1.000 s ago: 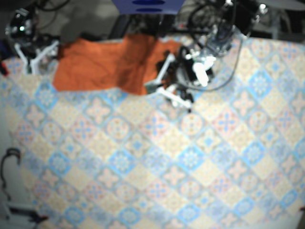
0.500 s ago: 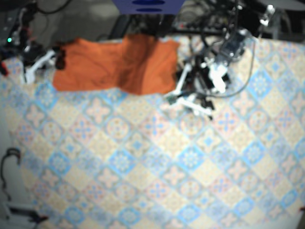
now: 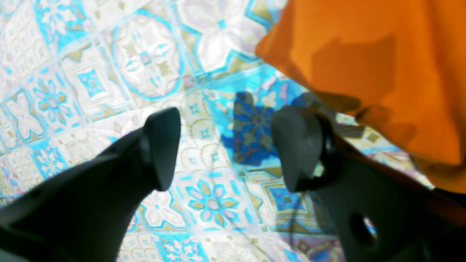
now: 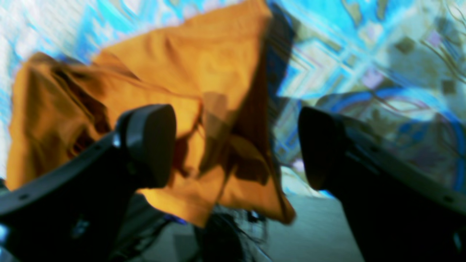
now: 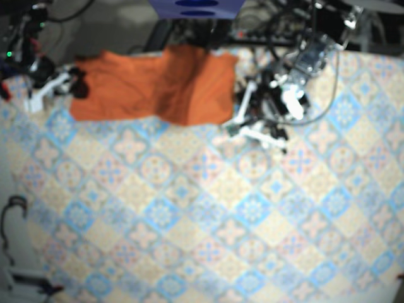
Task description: Fold the T-shirt properly
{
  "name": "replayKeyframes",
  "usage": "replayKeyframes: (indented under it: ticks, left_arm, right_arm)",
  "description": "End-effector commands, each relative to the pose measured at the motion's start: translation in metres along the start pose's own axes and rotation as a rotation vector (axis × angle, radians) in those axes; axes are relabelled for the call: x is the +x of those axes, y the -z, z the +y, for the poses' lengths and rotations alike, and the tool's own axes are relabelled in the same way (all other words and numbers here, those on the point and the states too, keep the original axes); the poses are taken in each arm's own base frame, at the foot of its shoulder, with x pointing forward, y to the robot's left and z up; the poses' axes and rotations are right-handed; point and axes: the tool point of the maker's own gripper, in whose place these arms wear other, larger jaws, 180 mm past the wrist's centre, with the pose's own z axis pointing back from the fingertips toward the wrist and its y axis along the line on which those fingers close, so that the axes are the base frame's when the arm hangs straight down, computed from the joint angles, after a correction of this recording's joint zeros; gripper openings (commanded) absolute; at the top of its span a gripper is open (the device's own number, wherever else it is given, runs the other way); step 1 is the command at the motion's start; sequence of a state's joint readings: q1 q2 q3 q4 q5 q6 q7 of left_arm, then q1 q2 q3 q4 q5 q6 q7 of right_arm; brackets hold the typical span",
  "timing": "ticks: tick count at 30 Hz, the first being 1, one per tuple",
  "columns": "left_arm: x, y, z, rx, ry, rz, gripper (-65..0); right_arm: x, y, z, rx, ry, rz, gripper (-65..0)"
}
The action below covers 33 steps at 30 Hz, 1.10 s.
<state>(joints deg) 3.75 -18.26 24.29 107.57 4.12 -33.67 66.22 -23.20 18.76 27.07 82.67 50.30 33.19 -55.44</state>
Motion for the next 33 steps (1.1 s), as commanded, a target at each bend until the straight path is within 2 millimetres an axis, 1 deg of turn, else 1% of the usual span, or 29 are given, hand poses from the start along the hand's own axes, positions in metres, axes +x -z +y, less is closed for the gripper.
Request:
replayKeyframes:
  ticks: [1, 4, 6, 12, 17, 21, 26, 29, 33]
  left_arm:
    - [0.006, -0.004, 0.008, 0.025, 0.003, -0.024, -23.5]
    - [0.006, -0.004, 0.009, 0.026, 0.004, -0.022, -23.5]
    - [0.006, -0.004, 0.009, 0.026, 0.004, -0.022, -23.5]
    - [0.006, -0.005, 0.009, 0.026, 0.004, -0.024, -23.5]
    - [0.006, -0.005, 0.009, 0.028, 0.004, -0.024, -23.5]
    - [0.006, -0.005, 0.009, 0.028, 0.004, -0.024, -23.5]
    - [0.006, -0.005, 0.009, 0.028, 0.004, -0.024, -23.5]
    - [0.006, -0.005, 0.009, 0.028, 0.004, -0.024, -23.5]
    - [0.006, -0.005, 0.009, 0.028, 0.004, -0.024, -23.5]
  right_arm:
    - [0.006, -0.004, -0.003, 0.002, -0.002, -0.017, -14.0]
    - [-0.007, -0.001, -0.012, -0.008, 0.041, 0.011, -14.0]
    - [-0.013, 0.001, -0.014, -0.008, 0.054, 0.025, -14.0]
    - [-0.026, 0.012, -0.001, 0.029, 0.042, 0.074, -14.0]
    - [-0.034, 0.019, 0.009, 0.056, 0.031, 0.101, -14.0]
    - [-0.029, 0.027, 0.019, 0.082, 0.011, 0.104, -14.0]
    - [-0.033, 0.028, 0.018, 0.082, 0.022, 0.113, -14.4]
    - [-0.033, 0.028, 0.016, 0.078, 0.026, 0.112, -17.6]
    - [-0.032, 0.028, 0.015, 0.074, 0.025, 0.108, -26.3]
